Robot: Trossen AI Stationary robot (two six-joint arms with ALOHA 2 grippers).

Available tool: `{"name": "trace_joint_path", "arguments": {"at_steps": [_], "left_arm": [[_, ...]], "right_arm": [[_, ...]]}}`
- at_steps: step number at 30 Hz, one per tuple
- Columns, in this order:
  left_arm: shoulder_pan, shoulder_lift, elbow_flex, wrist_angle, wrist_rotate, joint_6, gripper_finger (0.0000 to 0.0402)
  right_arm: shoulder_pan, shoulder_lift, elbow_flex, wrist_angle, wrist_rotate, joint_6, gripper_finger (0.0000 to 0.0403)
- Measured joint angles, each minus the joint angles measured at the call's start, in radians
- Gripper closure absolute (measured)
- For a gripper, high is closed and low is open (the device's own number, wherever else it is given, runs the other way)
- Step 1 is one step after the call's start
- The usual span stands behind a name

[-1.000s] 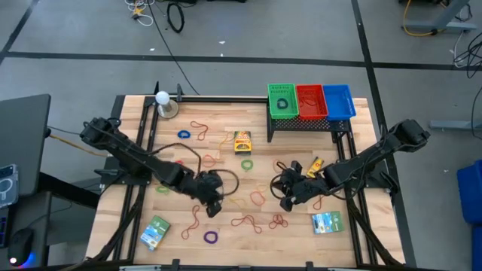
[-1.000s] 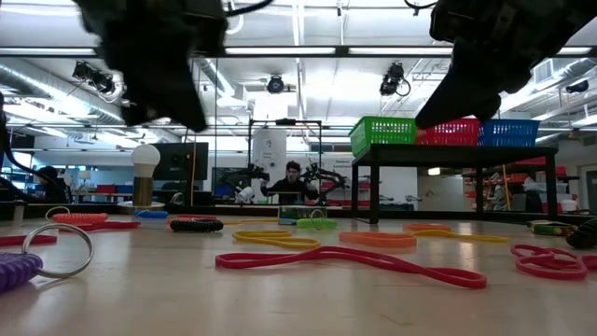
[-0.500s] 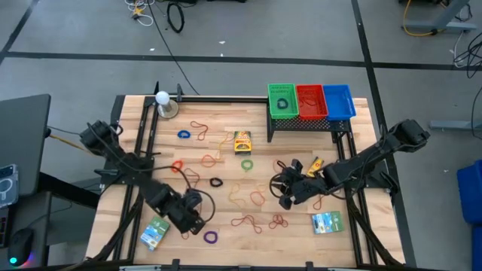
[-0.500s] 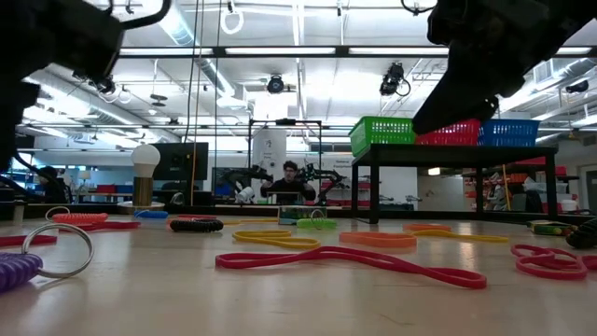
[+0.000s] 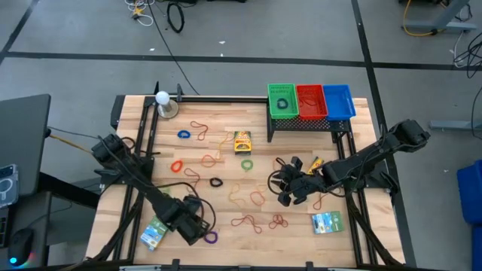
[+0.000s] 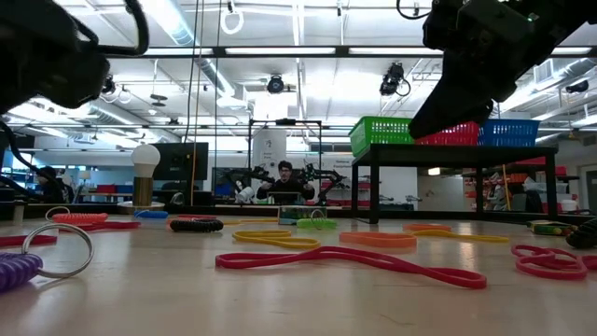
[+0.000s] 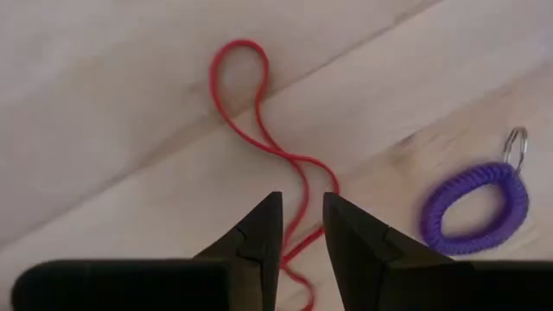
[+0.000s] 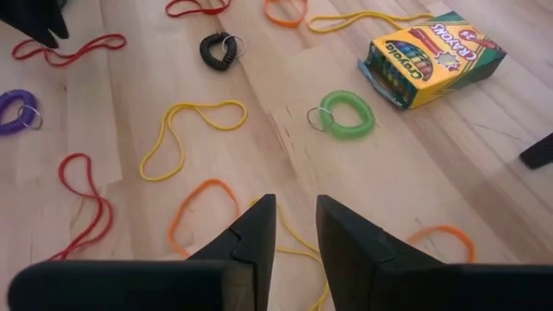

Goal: Pick & Place Office Desk Supplies
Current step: Put the red rubber band into the red bin

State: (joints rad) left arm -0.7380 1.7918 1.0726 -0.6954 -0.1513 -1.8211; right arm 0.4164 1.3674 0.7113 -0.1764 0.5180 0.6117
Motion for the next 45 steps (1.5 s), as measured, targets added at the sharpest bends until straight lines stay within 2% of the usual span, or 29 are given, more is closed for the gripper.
{"name": "trace_joint_path", "arguments": {"at_steps": [6, 15, 20, 26, 30, 39, 42, 45], "left_arm": [[0.008, 0.012, 0.007, -0.003, -0.012, -0.132, 0.0307], [0.067, 0.032, 0.007, -0.001, 0.025, -0.199, 0.0306], [0.089, 0.056, 0.009, 0.002, 0.073, -0.211, 0.0279], [0.092, 0.057, 0.009, 0.017, 0.071, -0.228, 0.0256], [0.092, 0.057, 0.008, 0.026, 0.078, -0.234, 0.0285], [0.087, 0.055, 0.006, 0.023, 0.095, -0.174, 0.0389], [0.074, 0.036, 0.006, 0.035, 0.027, -0.153, 0.0395], [0.053, -0.004, 0.006, 0.039, -0.093, -0.140, 0.0396]], "right_arm": [[0.000, 0.000, 0.000, -0.001, -0.025, -0.032, 0.0307], [0.000, 0.000, 0.000, -0.001, -0.046, -0.102, 0.0307], [0.000, 0.000, 0.000, -0.001, -0.055, -0.113, 0.0307], [0.000, 0.000, 0.000, -0.002, -0.054, -0.113, 0.0307], [0.000, 0.000, 0.000, -0.002, -0.055, -0.143, 0.0307], [0.000, 0.000, 0.000, -0.002, -0.054, -0.157, 0.0307], [0.000, 0.000, 0.000, -0.002, -0.054, -0.157, 0.0307], [0.000, 0.000, 0.000, -0.001, -0.054, -0.156, 0.0307]]}}
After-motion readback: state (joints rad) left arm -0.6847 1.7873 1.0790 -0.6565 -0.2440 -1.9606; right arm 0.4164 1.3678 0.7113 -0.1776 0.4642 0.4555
